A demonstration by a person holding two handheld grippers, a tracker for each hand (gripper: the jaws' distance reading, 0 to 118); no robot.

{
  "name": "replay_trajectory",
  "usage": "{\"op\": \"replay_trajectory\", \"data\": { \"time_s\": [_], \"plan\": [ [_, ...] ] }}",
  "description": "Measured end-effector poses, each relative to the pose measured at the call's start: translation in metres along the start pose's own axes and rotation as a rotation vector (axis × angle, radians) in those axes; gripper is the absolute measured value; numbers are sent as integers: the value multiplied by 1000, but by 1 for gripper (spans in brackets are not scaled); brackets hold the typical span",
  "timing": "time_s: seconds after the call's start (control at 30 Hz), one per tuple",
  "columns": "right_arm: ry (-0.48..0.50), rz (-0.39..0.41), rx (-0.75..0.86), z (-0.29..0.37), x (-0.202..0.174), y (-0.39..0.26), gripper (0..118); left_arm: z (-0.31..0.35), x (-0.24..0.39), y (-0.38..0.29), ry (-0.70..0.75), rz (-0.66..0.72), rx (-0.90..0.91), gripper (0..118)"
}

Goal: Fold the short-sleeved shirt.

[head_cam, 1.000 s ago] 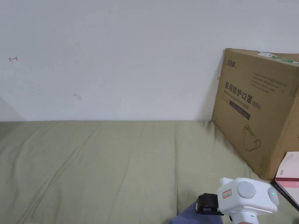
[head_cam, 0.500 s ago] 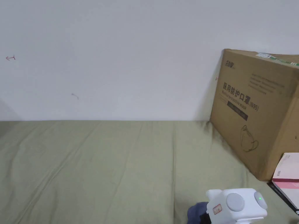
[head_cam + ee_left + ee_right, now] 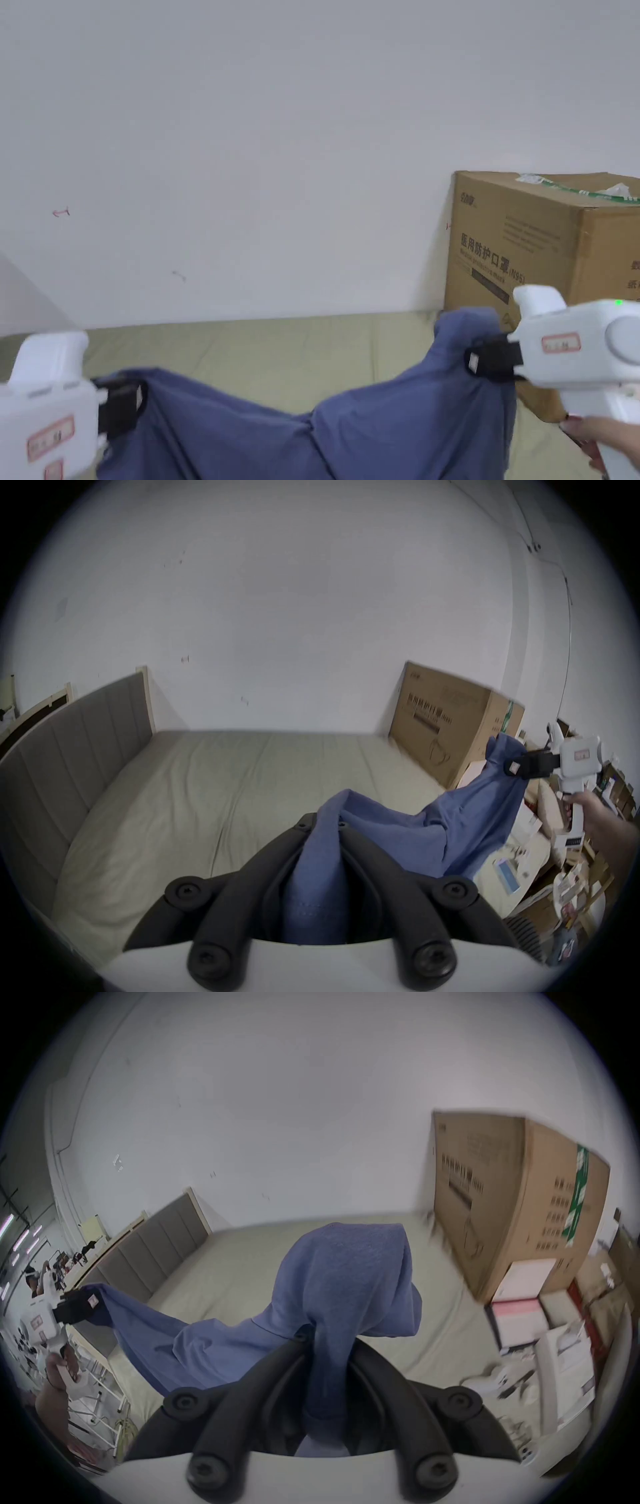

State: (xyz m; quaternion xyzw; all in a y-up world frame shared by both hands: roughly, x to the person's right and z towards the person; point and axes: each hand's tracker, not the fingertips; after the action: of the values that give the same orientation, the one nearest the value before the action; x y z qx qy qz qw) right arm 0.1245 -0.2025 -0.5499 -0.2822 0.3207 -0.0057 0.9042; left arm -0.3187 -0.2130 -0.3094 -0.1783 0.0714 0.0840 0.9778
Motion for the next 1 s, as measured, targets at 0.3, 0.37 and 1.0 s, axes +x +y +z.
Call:
{"op": "replay_trajectory", "data": {
  "time_s": [0.3, 0.37, 1.0],
  "plan": [
    [-85, 141, 185, 72, -43, 112, 5, 18, 12, 120, 47, -97, 128, 3],
    [-115, 156, 214, 76, -50, 134, 5, 12, 9, 141, 69, -100, 142, 3],
    [-304, 228, 357, -47, -42, 281, 5, -128, -24, 228, 256, -72, 202, 3]
  ]
}}
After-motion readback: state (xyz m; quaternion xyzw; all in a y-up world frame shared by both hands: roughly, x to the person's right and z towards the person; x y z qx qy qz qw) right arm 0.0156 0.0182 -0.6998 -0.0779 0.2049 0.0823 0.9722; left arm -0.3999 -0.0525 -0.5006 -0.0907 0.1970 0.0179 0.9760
